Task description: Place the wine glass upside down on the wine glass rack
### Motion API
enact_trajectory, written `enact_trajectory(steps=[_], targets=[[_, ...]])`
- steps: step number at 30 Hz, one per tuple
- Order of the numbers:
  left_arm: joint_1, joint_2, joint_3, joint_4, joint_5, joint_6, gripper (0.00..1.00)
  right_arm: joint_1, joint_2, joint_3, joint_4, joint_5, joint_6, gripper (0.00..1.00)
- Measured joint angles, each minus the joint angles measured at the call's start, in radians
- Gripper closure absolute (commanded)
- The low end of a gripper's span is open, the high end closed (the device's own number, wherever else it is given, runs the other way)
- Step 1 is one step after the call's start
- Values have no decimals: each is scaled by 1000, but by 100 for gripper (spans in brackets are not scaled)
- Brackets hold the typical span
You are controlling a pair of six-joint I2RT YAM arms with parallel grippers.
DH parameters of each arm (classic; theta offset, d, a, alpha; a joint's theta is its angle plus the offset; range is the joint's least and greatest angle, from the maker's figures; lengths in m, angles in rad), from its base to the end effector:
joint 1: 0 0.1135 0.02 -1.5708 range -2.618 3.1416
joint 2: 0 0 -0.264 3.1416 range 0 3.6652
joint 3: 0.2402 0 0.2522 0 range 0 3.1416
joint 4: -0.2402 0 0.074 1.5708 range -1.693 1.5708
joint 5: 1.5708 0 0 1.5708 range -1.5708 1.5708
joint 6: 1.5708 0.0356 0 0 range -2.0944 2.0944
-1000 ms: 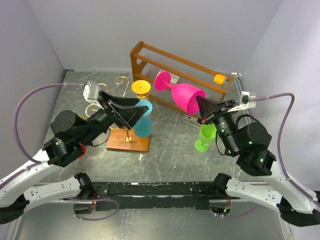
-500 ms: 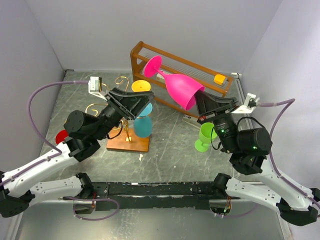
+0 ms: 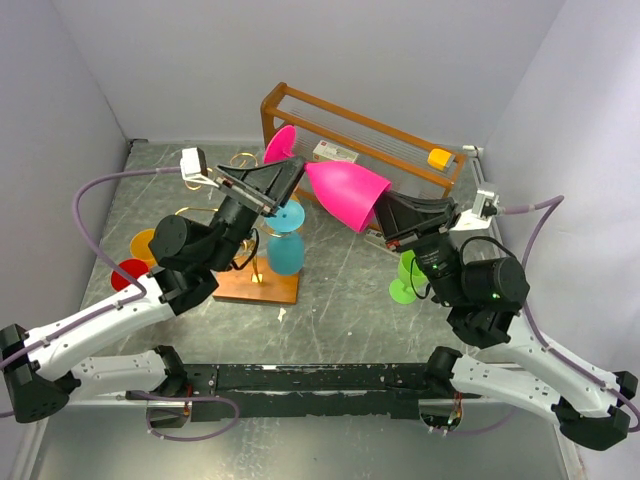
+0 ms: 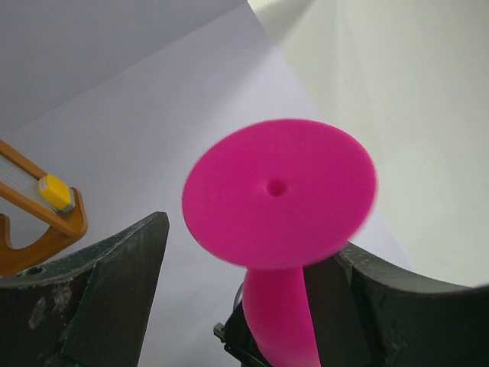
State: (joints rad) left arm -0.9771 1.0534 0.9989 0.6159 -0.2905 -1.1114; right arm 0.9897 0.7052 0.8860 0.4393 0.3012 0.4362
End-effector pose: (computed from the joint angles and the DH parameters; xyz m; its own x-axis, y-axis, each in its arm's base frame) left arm 0.1364 -0.1839 0.4471 -0.4582 -0.8562 -0.2387 0.5589 -0.0687 -0.8264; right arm 0.0841 0.1087 0.4504 0.0079 0.7470 -0.6648 -0.7381 0.4528 0.5001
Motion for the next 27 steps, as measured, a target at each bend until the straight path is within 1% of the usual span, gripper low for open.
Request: enact_trajectory(steps=[4, 6, 15, 16, 17, 18, 23, 24, 27], targets=[[0, 19, 4, 22, -24, -6, 33, 0, 6, 0, -2, -19, 19, 100], [0, 23, 4, 39, -28, -7, 42, 0, 10, 0, -2, -24, 24, 100], [0, 37, 9, 115, -32, -1, 77, -2, 12, -30, -16, -51, 55, 100], [0, 38, 9, 122, -32, 1, 82, -2, 13, -30, -19, -55, 56, 100], [-1, 39, 9, 132, -32, 3, 90, -2, 13, -30, -23, -59, 56, 100], [-2, 39, 8, 142, -31, 3, 93, -3, 14, -30, -27, -63, 57, 100], [-6, 37, 8, 175, -29, 17, 93, -3, 19, -30, -47, -88, 67, 100], [-6, 37, 8, 178, -25, 26, 93, -3, 19, -29, -51, -89, 70, 97], [-7, 36, 9, 183, -13, 69, 93, -3, 19, -21, -77, -88, 86, 78]])
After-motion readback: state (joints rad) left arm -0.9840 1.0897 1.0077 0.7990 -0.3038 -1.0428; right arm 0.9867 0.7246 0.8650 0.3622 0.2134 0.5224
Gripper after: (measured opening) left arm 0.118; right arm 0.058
